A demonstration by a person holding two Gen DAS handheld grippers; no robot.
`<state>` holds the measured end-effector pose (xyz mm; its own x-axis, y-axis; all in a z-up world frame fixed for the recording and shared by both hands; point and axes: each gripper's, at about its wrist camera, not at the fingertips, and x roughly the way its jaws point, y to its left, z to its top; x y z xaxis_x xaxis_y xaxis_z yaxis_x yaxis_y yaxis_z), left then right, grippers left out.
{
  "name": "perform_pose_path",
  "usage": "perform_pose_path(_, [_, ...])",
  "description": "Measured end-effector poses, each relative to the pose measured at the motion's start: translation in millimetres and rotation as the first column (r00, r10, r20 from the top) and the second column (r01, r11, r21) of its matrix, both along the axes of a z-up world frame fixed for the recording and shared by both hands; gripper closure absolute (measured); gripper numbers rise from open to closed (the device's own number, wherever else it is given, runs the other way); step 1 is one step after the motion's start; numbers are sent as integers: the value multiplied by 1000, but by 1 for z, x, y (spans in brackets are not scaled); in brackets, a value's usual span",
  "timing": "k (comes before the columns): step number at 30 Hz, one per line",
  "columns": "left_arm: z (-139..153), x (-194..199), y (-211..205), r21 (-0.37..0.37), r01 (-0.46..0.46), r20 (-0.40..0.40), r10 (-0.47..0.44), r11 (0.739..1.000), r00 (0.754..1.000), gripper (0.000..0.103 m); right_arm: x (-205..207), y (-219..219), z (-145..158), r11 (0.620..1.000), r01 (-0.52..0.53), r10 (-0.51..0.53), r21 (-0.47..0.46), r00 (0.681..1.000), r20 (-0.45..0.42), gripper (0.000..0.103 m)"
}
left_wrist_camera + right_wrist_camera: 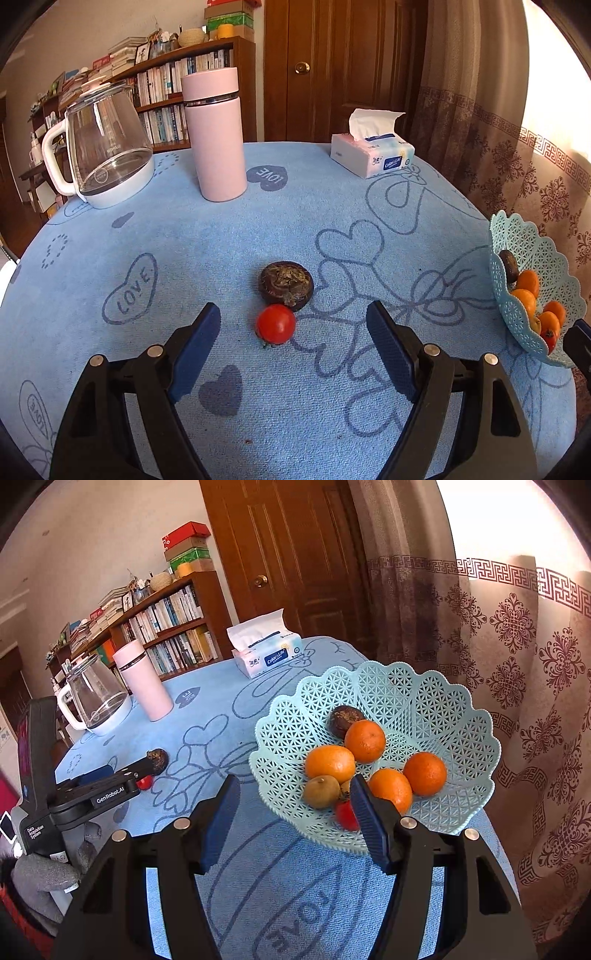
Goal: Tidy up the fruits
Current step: 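Move the open left gripper to the last loose red tomato, then close the left gripper on the red tomato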
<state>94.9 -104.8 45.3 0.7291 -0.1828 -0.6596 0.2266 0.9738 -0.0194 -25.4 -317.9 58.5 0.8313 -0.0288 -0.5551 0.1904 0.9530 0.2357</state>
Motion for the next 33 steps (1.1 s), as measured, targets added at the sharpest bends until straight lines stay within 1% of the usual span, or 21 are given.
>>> perform_pose_path(2, [-2,4,4,-4,1,-10,-1,1000,1000,27,1,4,-1,1000,-12,12,-2,1000,-2,39])
perform_pose_path(4, [-5,8,6,-6,4,-27,-4,1000,1000,33,2,6,-2,1000,-19,19,-1,1000,-6,39])
perform_pose_path(6, [-9,13,8,-11,10,-47,-10,1000,999,37,3,9,-3,1000,-27,27,-1,1000,-9,39])
perform_pose_path(9, [-16,19,11,-21,12,-80,-14,1000,997,48,4,13,-4,999,-37,37,-3,999,-12,39])
perform_pose_path(11, [-20,23,12,-30,16,-97,-19,999,995,53,5,14,-4,999,-42,42,-4,999,-15,39])
perform_pose_path(13, [-24,26,12,-37,19,-114,-23,999,993,61,5,16,-5,999,-45,45,-6,999,-18,39])
perform_pose_path(18, [-28,32,12,-57,27,-136,-35,998,990,74,8,20,-6,999,-53,53,-12,998,-25,39])
perform_pose_path(23, [-27,30,15,-84,34,-129,-44,996,991,76,11,27,-6,997,-70,69,-26,997,-32,39])
perform_pose_path(26, [-23,26,19,-86,21,-107,-31,996,994,76,15,34,-4,995,-86,85,-43,996,-34,39])
perform_pose_path(30, [-16,20,27,-64,-18,-57,15,998,998,76,22,45,-3,991,-118,116,-67,992,-39,39])
perform_pose_path(33, [-10,19,38,-46,-75,-24,74,996,997,76,31,57,-2,984,-154,151,-85,987,-47,39])
